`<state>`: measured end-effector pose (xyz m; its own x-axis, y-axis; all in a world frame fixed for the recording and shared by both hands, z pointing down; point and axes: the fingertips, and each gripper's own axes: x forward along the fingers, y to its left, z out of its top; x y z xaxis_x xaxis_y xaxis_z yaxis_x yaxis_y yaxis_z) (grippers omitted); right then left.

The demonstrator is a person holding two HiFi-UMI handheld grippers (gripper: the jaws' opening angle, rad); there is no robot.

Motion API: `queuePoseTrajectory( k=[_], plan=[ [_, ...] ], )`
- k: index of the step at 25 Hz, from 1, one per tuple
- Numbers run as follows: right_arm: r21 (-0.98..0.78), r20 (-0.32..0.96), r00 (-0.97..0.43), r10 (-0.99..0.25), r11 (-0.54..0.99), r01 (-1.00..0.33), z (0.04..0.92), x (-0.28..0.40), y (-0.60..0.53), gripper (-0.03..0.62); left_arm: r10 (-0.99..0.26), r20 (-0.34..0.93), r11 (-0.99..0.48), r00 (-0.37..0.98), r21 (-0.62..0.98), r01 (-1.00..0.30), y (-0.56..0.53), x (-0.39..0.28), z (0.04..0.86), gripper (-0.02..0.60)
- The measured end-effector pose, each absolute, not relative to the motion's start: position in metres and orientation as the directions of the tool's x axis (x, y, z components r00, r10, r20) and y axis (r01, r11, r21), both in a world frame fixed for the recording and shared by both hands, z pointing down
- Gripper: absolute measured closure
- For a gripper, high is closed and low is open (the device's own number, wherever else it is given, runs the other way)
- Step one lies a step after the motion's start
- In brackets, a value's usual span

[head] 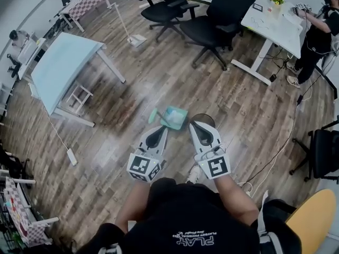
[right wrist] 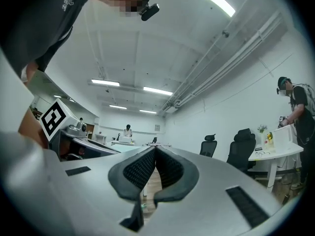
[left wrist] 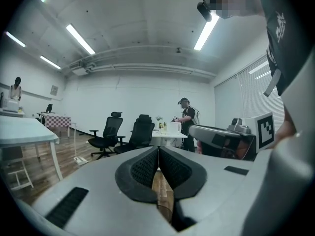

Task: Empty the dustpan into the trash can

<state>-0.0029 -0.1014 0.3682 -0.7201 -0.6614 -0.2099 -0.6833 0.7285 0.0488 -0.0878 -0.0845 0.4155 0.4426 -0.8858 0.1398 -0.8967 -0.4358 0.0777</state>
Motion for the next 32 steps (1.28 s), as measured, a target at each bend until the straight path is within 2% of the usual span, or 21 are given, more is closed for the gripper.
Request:
queuePoseTrajectory(
  k=[16, 32],
  plan=[
    [0.026, -0.127, -0.682, -0.721, 0.684, -0.729, 0.398, -0.046, -0.155, 0.571, -0.871, 0.197, -0.447, 0.450, 0.063, -0.892, -0.152, -0.145, 0.444, 0.557],
    [-0.016, -0.003, -0.649, -0.761, 0.649, -0.761, 0.476, -0.085, -0.224, 0.571, -0.853, 0.355, -0.378, 0.384, 0.087, -0.921, -0.222, -0.210, 0.547, 0.557]
  ],
)
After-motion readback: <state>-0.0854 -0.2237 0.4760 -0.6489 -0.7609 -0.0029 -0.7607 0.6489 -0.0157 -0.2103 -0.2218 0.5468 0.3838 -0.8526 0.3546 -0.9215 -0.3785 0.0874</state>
